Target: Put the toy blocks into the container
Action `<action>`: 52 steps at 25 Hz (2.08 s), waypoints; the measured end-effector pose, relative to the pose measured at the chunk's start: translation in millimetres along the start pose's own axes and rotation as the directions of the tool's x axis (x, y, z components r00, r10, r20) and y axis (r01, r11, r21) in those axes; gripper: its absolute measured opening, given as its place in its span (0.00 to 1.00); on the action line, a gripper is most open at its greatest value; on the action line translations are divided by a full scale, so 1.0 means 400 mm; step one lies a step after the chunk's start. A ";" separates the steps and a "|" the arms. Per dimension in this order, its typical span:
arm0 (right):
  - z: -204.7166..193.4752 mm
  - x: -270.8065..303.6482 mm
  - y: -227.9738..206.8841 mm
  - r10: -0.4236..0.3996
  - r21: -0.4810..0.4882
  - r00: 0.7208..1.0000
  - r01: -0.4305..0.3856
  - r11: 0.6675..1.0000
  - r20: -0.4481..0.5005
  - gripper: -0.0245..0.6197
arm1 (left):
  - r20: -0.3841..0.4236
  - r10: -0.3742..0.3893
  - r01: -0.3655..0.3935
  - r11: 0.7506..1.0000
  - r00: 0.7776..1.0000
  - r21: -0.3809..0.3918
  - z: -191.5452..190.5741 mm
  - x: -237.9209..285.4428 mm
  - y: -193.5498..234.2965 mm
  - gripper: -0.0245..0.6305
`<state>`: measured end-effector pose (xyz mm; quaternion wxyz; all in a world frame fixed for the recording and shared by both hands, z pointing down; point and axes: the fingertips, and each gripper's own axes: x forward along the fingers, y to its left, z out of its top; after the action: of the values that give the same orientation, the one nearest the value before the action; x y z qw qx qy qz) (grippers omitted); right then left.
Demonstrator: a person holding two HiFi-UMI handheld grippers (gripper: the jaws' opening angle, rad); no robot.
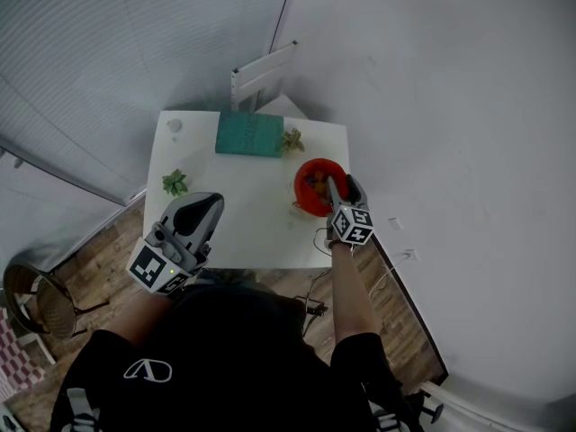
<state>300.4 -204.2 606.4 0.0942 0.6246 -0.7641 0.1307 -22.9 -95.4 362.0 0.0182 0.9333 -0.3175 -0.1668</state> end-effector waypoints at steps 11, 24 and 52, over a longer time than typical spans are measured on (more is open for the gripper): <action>0.252 -0.119 0.121 0.102 -0.067 0.972 -0.090 0.994 0.214 0.35 | 0.006 0.010 -0.010 1.000 1.000 0.001 0.006 0.002 0.003 0.04; 0.437 -0.266 0.459 0.359 -0.117 0.856 -0.341 0.933 0.371 0.23 | 0.013 0.015 -0.015 1.000 1.000 0.004 0.009 -0.004 0.010 0.04; 0.307 -0.273 0.710 0.504 -0.136 0.825 -0.485 0.864 0.255 0.04 | -0.014 -0.024 0.024 1.000 1.000 -0.016 -0.020 -0.017 -0.021 0.04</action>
<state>46.6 -89.0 433.1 -0.0326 0.4139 -0.9090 0.0354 -20.5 -85.4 370.4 0.0259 0.9380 -0.3049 -0.1629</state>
